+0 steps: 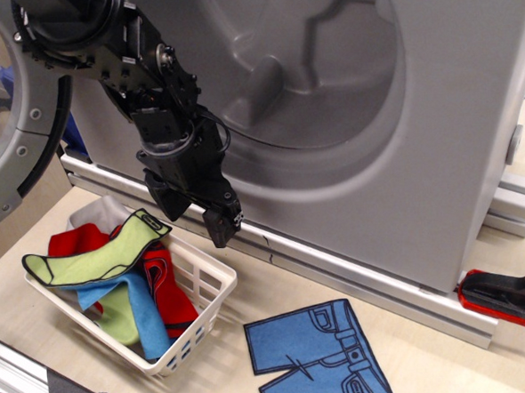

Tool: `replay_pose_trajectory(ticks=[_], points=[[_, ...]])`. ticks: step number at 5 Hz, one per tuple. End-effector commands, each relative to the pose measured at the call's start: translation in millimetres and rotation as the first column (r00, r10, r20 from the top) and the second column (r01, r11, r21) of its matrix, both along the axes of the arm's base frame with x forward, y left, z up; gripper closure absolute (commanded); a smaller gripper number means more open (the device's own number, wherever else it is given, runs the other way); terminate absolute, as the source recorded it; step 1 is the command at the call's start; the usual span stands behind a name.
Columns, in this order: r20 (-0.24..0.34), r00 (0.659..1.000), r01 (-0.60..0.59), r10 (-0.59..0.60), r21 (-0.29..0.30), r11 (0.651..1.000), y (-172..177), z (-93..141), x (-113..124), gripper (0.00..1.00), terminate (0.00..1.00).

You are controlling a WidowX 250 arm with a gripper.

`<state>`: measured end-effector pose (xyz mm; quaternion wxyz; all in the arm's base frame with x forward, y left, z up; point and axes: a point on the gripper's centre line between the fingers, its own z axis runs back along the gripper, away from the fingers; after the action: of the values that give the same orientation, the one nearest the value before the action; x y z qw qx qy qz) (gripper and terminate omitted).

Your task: Put clothes in laundry machine

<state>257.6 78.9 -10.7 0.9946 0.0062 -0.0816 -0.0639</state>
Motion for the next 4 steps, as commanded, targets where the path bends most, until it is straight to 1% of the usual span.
replay_pose_trajectory(ticks=[1,2,3,4], points=[[0.0,1.0,0.0,0.0,0.0,1.0,0.0,0.0,0.0,0.0,0.0],[0.093,0.995,0.038,-0.035,-0.022,0.999,-7.1,22.3,-2.7,0.0,0.0],[0.121,0.992,0.04,-0.033,-0.055,0.998,-10.2,34.6,-5.4,0.0,0.0],[0.166,0.985,0.058,-0.038,-0.114,0.992,-10.8,56.6,-14.3,0.0,0.0]])
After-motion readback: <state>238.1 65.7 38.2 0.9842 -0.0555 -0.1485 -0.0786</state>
